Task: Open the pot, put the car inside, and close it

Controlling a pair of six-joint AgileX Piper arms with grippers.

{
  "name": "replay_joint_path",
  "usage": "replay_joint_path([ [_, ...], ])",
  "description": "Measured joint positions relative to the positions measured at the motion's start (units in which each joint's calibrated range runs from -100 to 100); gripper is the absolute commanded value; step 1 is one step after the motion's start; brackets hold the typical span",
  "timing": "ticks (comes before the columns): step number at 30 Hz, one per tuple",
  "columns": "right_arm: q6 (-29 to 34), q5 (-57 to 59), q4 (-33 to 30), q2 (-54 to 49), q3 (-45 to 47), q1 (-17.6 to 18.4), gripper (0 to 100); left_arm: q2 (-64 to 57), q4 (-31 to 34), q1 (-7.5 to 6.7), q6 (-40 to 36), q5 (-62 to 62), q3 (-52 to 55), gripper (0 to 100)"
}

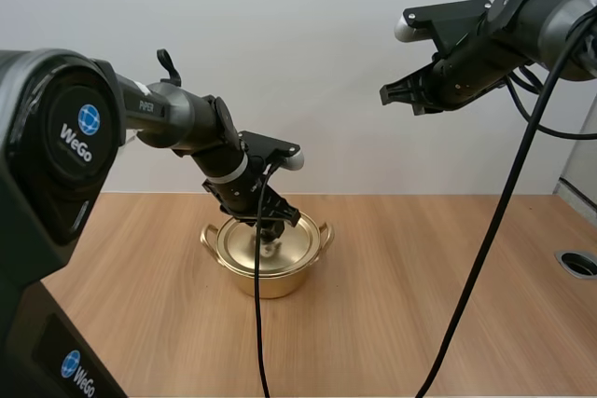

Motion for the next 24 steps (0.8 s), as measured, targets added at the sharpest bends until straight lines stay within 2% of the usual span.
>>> replay_joint_path([
  [4, 0.00, -0.37, 0.00, 0.00, 0.00, 0.00, 0, -1.61, 0.23, 0.00, 0.00, 1.71, -1.49, 75],
  [6, 0.00, -1.10, 0.00, 0.00, 0.00, 0.00, 0, -3.23, 0.63, 0.00, -0.56, 3.32, -3.14, 66],
  [7, 0.00, -1.09, 0.00, 0.00, 0.00, 0.00, 0, -4.29, 1.07, 0.00, -0.92, 4.10, -4.25, 56],
  [9, 0.00, -1.77, 0.00, 0.00, 0.00, 0.00, 0, -6.65, 1.92, 0.00, -1.91, 5.60, -6.53, 28],
  [10, 0.00, -2.39, 0.00, 0.00, 0.00, 0.00, 0, -7.96, 2.20, 0.00, -2.41, 5.83, -7.86, 9],
  [11, 0.00, -2.64, 0.00, 0.00, 0.00, 0.00, 0, -9.35, 2.20, 0.00, -2.57, 5.83, -9.19, 0],
  [18, 1.14, -2.12, 1.26, 0.00, 0.00, 0.00, 0, -18.84, 1.86, 0.00, -2.57, -0.49, -14.16, 0],
  [24, 3.88, -1.51, 8.97, -2.03, 0.00, 1.06, 0, -27.70, -0.39, 0.00, -2.69, -3.20, -14.16, 0],
])
